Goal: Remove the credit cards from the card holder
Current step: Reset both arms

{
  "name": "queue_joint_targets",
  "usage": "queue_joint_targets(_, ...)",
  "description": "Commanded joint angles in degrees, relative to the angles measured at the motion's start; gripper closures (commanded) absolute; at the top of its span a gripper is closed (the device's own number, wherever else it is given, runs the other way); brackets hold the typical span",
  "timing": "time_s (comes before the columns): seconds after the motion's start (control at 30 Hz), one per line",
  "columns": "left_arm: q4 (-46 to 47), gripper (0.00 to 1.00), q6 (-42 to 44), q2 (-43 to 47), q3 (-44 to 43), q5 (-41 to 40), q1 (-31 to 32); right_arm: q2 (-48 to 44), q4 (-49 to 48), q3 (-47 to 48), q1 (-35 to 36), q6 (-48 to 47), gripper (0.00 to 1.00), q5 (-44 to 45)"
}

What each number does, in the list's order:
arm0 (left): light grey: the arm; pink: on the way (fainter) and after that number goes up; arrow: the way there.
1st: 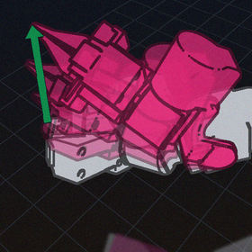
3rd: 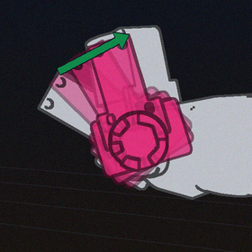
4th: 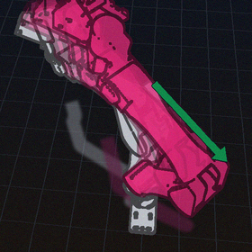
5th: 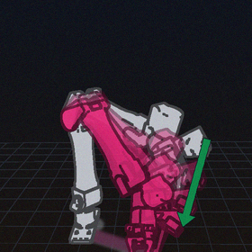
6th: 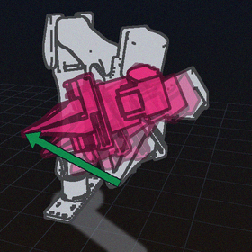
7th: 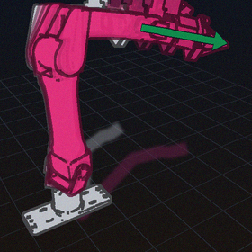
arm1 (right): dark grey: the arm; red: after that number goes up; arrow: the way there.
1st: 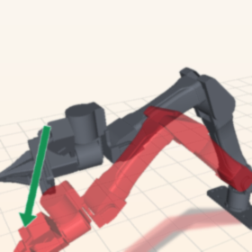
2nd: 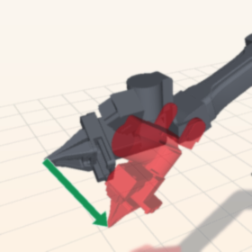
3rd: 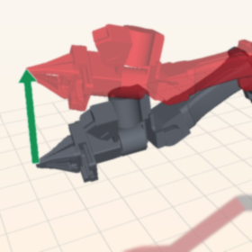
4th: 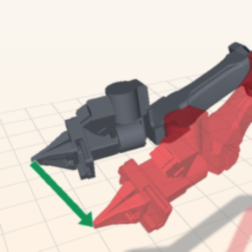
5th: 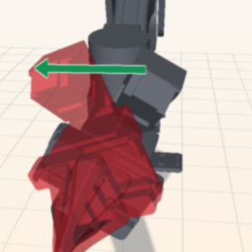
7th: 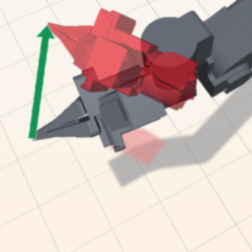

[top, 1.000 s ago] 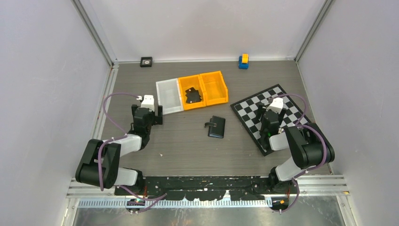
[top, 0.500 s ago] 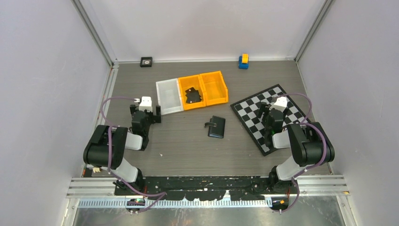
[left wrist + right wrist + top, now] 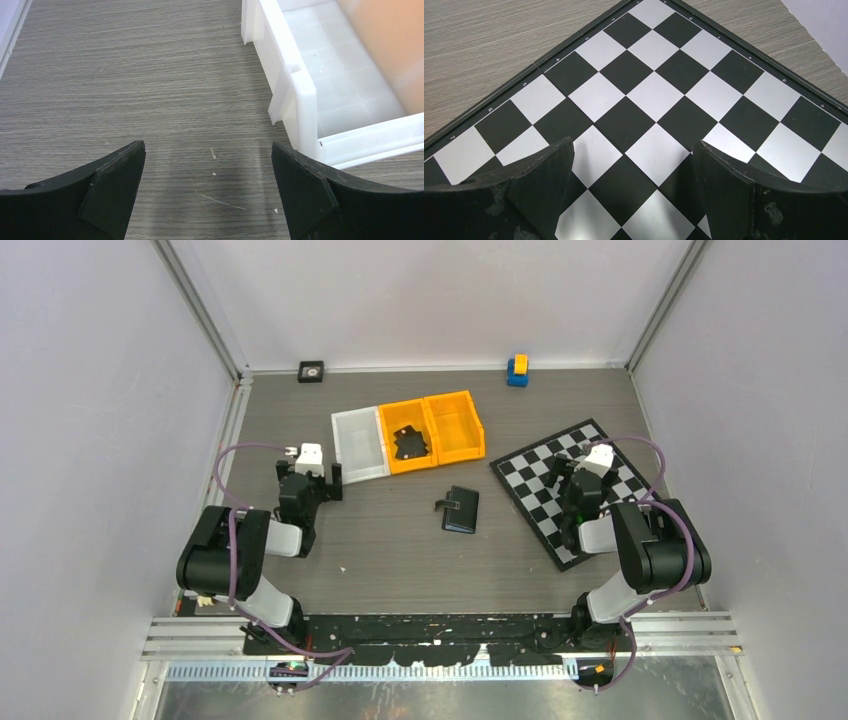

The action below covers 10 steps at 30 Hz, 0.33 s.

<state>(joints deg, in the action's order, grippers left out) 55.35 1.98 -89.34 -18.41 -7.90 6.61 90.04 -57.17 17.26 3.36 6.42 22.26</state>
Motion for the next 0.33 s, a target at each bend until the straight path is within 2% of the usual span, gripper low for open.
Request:
queue_joint_targets(0.0,1.3,0.00,0.4,0.7,-0.9,-0.2,-0.4,-0.6,-1.6,1.3,-0.1,1.0,0.06,2.1)
queue_joint_targets(0.3,-1.3,0.00,-0.9,0.8,-2.2,1.6,-1.9,-0.5,-1.5,1.4,-0.1,1.1,0.06,2.2)
